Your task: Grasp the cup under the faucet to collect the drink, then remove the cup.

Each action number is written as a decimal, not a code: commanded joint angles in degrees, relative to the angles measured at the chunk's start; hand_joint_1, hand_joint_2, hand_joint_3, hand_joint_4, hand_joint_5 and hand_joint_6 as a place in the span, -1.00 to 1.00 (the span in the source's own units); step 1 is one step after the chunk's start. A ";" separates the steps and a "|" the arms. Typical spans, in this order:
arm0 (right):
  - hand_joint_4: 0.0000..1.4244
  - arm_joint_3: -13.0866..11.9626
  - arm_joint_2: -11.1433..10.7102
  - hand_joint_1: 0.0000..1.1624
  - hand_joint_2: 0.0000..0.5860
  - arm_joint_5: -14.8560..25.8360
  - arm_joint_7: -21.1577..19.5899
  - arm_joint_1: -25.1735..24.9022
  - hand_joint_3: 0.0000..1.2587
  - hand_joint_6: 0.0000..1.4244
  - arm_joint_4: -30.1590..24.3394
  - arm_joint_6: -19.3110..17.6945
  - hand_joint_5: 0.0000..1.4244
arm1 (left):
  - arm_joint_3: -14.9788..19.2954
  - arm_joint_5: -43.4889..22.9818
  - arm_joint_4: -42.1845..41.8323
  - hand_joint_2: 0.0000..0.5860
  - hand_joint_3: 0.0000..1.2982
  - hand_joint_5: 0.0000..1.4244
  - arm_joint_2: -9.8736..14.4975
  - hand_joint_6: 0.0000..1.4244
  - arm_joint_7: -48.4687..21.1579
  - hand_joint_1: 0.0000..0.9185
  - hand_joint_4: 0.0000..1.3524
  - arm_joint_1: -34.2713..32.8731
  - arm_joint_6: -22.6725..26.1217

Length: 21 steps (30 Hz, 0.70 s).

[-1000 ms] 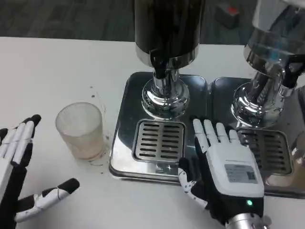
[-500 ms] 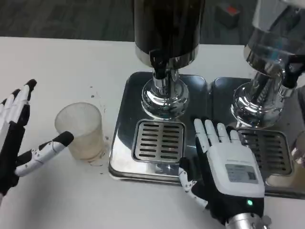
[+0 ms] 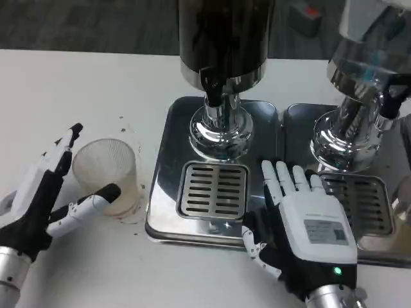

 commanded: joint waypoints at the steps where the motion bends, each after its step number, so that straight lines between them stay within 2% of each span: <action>1: -1.00 0.12 -0.12 -0.34 0.86 -0.41 0.45 -0.17 -1.00 -1.00 -1.41 0.17 -1.00 | -0.48 0.05 1.68 -1.00 -1.00 -1.00 -1.11 -1.00 1.02 -1.00 -1.00 -0.65 0.29; 10: -1.00 0.29 -0.26 -0.34 0.86 -0.45 0.81 0.12 -1.00 -1.00 -1.86 0.31 -1.00 | 0.00 -2.56 5.59 -0.96 -1.00 -1.00 -4.36 -1.00 -0.37 -0.83 -1.00 -3.01 1.98; 17: -1.00 0.27 -0.27 -0.34 0.86 -0.32 1.08 0.14 -1.00 -1.00 -2.16 0.41 -1.00 | -0.91 -2.07 7.38 -0.91 -1.00 -0.92 -4.98 -0.99 -1.05 -0.71 -1.00 -5.20 3.38; 21: -1.00 0.22 -0.15 -0.34 0.86 -0.31 0.91 0.28 -1.00 -1.00 -2.15 0.55 -1.00 | -1.30 -1.96 8.06 -0.88 -1.00 -0.83 -4.98 -0.89 -1.68 -0.63 -1.00 -5.86 3.42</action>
